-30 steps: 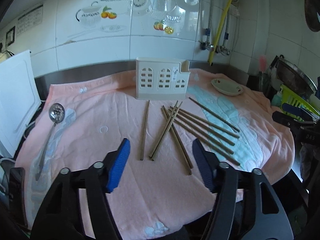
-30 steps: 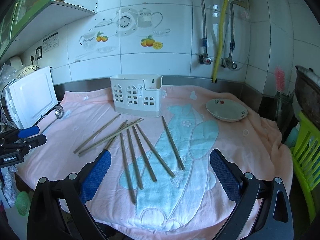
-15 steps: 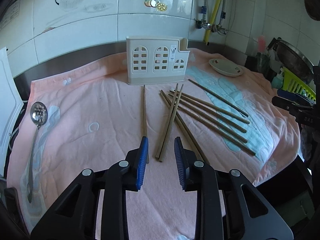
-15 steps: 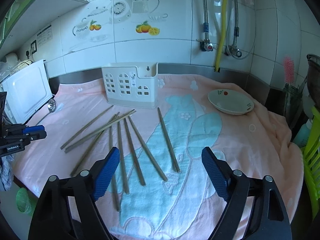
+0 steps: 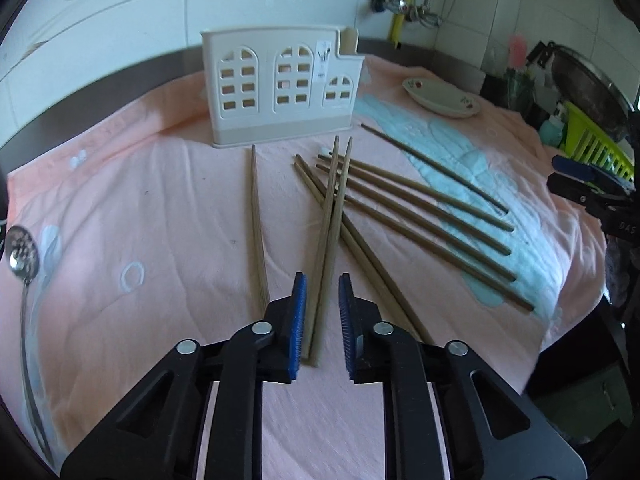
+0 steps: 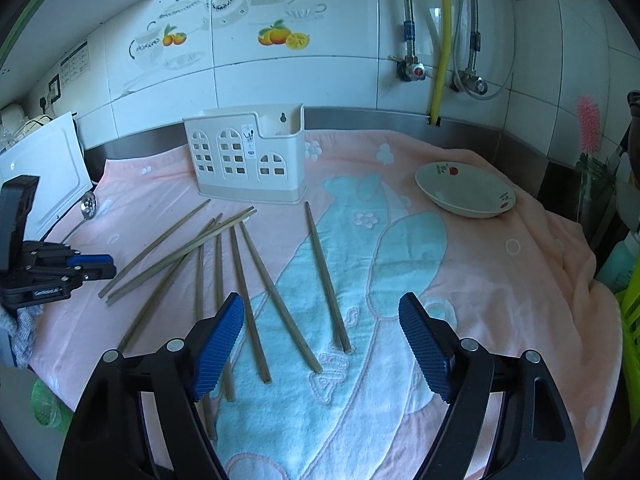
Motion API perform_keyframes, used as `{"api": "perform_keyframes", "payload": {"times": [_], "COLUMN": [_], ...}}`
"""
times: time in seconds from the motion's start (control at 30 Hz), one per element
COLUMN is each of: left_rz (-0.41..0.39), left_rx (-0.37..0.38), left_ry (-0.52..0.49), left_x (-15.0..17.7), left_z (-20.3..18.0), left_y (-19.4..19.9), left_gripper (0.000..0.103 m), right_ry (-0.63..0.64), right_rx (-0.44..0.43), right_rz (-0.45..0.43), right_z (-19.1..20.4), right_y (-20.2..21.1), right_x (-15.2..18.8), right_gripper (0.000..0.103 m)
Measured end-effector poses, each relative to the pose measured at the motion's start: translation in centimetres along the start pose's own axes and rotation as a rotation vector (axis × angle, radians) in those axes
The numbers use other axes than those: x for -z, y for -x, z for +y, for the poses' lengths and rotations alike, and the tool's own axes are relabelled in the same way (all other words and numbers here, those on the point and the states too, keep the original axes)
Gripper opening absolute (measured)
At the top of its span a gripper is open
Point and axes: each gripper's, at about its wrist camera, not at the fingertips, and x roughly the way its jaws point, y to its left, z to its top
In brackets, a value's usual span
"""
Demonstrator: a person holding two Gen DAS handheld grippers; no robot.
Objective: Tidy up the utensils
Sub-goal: 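Lower the left tool onto a chopstick and close its fingers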
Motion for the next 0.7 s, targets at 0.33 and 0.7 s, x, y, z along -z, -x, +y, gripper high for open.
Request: {"api": "perform_keyframes", "payload": {"times": [0.33, 0.7], "left_rz": [0.058, 0.084], "left_rx": [0.051, 0.070], "left_ry": [-0.032, -0.052], "left_x": [-1.5, -1.6], "left_z": [0.9, 1.0], "left_y": [-3.0, -4.1], "left_gripper": [0.009, 0.009], "right_ry": [0.002, 0.013], "right_rx": [-0.006, -0.009], "right_rz": [0.027, 0.026], "right_z": [0.1, 0.1], "right_y": [-2.1, -2.9], "right_x": [0.0, -0.4], "right_gripper": [0.077, 0.077]}}
